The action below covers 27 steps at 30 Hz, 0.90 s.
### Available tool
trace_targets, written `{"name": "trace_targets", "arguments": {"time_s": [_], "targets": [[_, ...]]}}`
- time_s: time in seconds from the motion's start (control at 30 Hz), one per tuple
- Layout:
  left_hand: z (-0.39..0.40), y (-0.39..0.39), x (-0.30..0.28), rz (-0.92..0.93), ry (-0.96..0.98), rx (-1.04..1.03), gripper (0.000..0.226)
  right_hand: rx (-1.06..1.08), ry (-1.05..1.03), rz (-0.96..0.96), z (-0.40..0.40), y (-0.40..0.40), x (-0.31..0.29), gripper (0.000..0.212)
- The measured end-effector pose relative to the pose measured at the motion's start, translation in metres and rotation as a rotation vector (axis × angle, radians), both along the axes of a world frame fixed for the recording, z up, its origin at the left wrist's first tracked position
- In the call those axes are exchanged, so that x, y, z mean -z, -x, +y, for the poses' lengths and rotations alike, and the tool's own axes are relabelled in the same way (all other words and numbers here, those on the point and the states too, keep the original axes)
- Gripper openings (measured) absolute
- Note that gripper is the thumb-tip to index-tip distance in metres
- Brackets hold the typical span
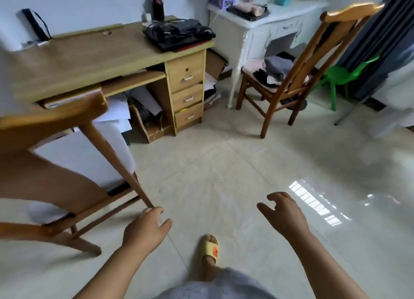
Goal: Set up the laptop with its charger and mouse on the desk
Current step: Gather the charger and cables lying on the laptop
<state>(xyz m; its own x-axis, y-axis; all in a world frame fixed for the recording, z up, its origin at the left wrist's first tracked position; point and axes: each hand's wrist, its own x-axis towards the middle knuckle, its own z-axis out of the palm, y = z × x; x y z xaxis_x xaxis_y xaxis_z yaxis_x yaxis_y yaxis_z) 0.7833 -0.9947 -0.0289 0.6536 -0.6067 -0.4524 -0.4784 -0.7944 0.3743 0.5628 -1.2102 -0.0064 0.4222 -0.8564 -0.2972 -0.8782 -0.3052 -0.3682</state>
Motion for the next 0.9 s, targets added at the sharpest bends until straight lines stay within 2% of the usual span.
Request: {"name": "trace_targets", "arguments": {"time_s": [0.1, 0.33, 0.5, 0.6, 0.73, 0.9], "targets": [[-0.061, -0.057, -0.018, -0.048, -0.043, 0.024, 0.047, -0.048, -0.011, -0.025, -0.067, -0.076, -0.009, 0.046], [-0.229, -0.174, -0.044, -0.109, -0.012, -0.022, 0.047, -0.267, 0.013, -0.109, -0.197, -0.277, -0.041, 0.046], [-0.372, -0.255, -0.029, -0.041, 0.034, -0.045, 0.035, -0.272, 0.076, -0.095, -0.276, -0.38, -0.047, 0.046], [-0.434, -0.302, -0.039, -0.054, 0.114, 0.012, 0.032, -0.211, 0.117, -0.086, -0.33, -0.408, -0.062, 0.045], [-0.474, -0.358, -0.052, -0.079, 0.203, 0.07, 0.037, -0.128, 0.146, -0.073, -0.387, -0.437, -0.079, 0.045], [-0.488, -0.432, -0.049, -0.094, 0.237, -0.023, 0.044, -0.116, 0.08, -0.085, -0.436, -0.5, -0.074, 0.047]]}}
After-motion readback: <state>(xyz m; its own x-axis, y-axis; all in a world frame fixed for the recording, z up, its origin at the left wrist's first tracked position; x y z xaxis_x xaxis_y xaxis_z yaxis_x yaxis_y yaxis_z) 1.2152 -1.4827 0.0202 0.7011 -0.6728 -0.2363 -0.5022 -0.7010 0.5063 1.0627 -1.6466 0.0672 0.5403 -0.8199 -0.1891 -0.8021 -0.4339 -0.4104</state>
